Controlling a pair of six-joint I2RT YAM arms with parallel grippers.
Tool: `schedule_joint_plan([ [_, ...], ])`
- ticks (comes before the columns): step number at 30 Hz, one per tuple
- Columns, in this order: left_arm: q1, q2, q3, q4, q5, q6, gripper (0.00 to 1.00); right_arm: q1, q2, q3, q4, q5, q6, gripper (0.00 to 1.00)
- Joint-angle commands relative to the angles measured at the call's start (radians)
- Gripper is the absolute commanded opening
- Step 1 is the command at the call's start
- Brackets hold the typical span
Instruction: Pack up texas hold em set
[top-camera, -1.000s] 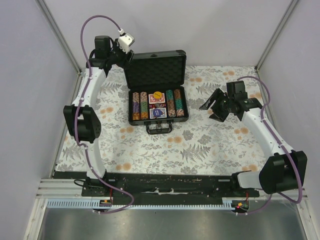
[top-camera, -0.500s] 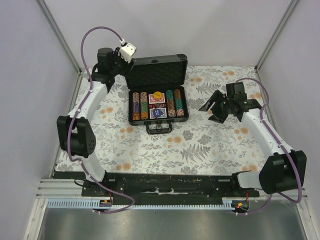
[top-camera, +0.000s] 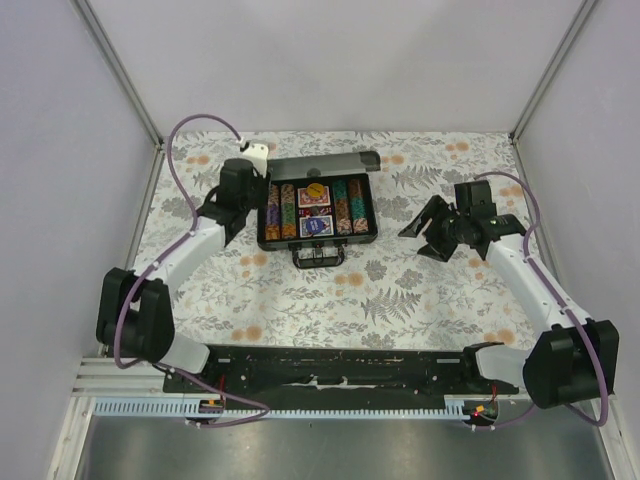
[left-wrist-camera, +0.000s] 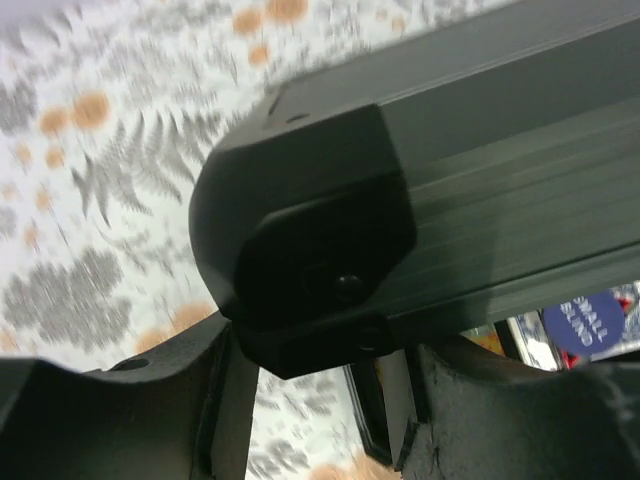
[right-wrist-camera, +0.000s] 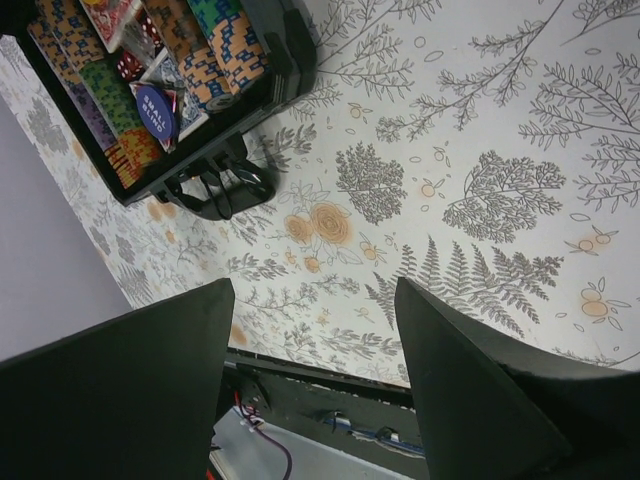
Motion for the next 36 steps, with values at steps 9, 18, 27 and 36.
schedule_joint_plan([
  [9, -0.201, -0.157, -0.265, 0.011, -0.197, -0.339, 0.52, 0.0, -0.072, -0.089, 0.034, -0.029, -0.003, 0.73],
  [18, -0.203, -0.353, -0.377, -0.145, -0.267, -0.565, 0.56, 0.021, -0.074, -0.126, 0.068, -0.052, -0.026, 0.73],
  [27, -0.204, -0.479, -0.312, -0.144, -0.119, -0.499, 0.6, 0.254, 0.0, -0.189, 0.362, -0.017, 0.05, 0.74],
  [36, -0.203, -0.256, -0.236, 0.089, 0.096, -0.507, 0.54, 0.501, 0.259, -0.161, 0.74, 0.168, 0.095, 0.7],
])
